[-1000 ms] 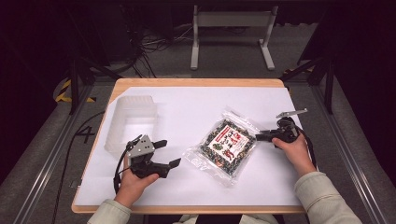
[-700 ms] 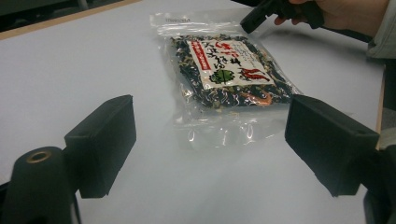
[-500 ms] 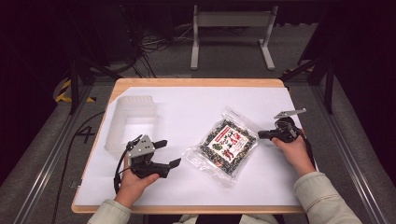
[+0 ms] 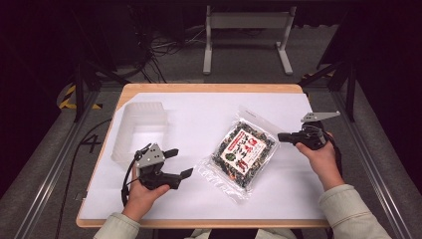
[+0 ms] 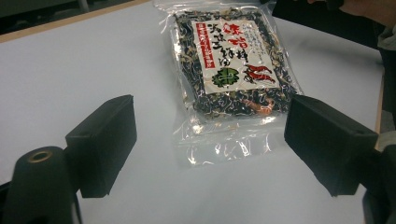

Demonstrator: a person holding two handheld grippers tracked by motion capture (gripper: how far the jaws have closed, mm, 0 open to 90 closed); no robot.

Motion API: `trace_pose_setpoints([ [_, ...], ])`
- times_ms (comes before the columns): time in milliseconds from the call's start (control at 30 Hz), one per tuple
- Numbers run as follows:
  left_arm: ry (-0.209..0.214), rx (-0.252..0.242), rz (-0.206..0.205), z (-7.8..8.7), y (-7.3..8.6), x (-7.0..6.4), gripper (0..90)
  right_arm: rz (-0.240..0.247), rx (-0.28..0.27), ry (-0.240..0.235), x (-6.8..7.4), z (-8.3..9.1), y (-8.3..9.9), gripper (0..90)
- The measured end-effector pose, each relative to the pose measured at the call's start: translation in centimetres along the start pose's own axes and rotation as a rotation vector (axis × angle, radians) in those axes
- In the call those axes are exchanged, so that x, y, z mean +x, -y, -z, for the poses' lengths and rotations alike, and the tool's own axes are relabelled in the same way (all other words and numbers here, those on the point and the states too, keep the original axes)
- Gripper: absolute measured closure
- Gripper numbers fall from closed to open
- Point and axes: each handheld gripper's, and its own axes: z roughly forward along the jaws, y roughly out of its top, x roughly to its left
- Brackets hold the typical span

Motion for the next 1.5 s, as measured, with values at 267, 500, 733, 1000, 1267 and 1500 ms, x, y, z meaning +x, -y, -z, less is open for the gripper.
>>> trace_pose_setpoints([
  [267, 0.0, -0.023, 0.002, 0.2, -0.8, -0.2, 17.7, 0.083, -0.055, -0.017, 2.5, 2.0, -2.1, 90.0],
  [500, 0.0, -0.035, -0.001, 0.2, -1.6, -0.4, 17.7, 0.143, -0.08, -0.03, 4.0, 2.9, -3.4, 90.0],
  [733, -0.006, -0.061, 0.009, 0.4, -2.0, -0.3, 17.7, 0.219, -0.118, -0.049, 6.1, 4.3, -4.9, 90.0],
  [1000, -0.015, -0.082, -0.001, 0.5, -2.9, -0.3, 17.6, 0.31, -0.154, -0.046, 8.6, 6.1, -6.3, 90.0],
  [1267, -0.004, -0.108, 0.017, 0.2, -3.4, -0.2, 17.6, 0.399, -0.192, -0.035, 10.7, 7.2, -7.2, 90.0],
  [1500, 0.023, -0.116, -0.004, -0.1, -3.9, -0.5, 19.2, 0.455, -0.235, -0.04, 12.0, 7.7, -7.9, 90.0],
])
